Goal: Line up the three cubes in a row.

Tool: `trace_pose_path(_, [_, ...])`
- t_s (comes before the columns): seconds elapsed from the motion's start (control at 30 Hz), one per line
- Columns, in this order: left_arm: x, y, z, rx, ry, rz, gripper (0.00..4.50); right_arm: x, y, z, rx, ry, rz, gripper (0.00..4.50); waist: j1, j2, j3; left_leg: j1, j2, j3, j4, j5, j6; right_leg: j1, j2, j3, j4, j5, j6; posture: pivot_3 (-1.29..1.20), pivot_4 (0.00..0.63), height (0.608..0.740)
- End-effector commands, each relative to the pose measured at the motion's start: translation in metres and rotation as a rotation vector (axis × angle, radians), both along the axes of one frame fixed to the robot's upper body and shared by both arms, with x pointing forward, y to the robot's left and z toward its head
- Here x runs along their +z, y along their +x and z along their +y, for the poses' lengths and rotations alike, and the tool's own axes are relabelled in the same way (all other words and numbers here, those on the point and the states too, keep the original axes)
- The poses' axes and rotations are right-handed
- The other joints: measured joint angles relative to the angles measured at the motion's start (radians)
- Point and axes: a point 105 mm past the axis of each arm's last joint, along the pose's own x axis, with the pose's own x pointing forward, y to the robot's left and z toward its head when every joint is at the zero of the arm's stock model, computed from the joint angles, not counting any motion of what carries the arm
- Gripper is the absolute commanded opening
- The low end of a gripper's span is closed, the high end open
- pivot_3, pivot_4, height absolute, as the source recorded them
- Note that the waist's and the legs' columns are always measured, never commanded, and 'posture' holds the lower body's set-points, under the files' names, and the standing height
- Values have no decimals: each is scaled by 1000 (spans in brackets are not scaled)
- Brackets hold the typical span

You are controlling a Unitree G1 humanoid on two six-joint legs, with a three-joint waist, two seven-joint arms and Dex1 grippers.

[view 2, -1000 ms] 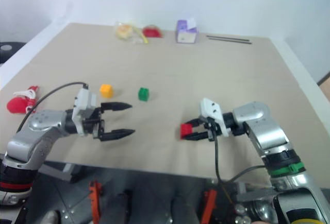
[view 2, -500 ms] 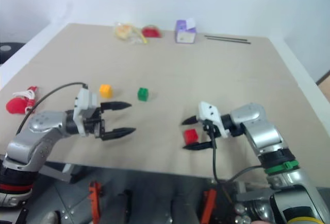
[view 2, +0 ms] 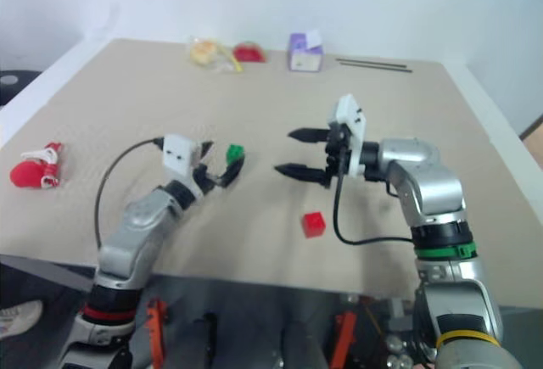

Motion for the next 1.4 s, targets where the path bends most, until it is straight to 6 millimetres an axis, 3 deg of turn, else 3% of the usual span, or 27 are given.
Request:
trace_pose_path(0.03, [7,13,4,87,1,-36,4500,24,0,4,0,22,-82,4486,0,0,0,0,0,0,0,0,0,0,0,0,0,0,0,0,150,740])
trace_pose_path(0.3, [-17,33,-18,77,-9,35,4500,28,12,0,-62,32,-96,4486,0,0,0,-1,0,0,0,0,0,0,0,0,0,0,1,0,150,740])
trace_pose_path(0.7, [-18,43,-26,54,10,23,4500,24,14,-2,-85,22,-91,4486,0,0,0,-1,-1,0,-2,0,0,-1,0,0,0,-1,2,0,150,740])
trace_pose_path(0.8, [-18,45,-25,64,7,24,3728,22,14,-3,-87,21,-87,4500,0,0,0,-1,-1,0,-2,0,-1,-1,0,0,0,-1,2,0,150,740])
trace_pose_path(1.03, [-19,42,-24,46,6,20,1366,20,11,-9,-80,23,-71,4500,0,0,0,-1,-1,0,-2,0,-1,-1,0,0,0,-1,2,0,150,740])
trace_pose_path(1.17, [-7,27,-28,-141,-14,-22,1339,17,-9,-17,5,5,-36,4500,0,0,0,-1,-1,0,-2,0,-1,-1,0,0,0,-1,2,0,150,740])
trace_pose_path(1.27, [-2,0,-33,-404,52,-53,1339,19,-21,-27,42,-8,-26,4500,-1,1,0,-1,-1,-1,-4,0,-1,-1,0,0,0,-1,2,0,150,740])
trace_pose_path(1.4, [4,-36,-31,-693,104,-71,1339,5,-41,-38,121,-133,18,4500,-1,1,0,-1,-1,0,-5,0,-1,-1,0,0,0,-2,-1,0,150,740])
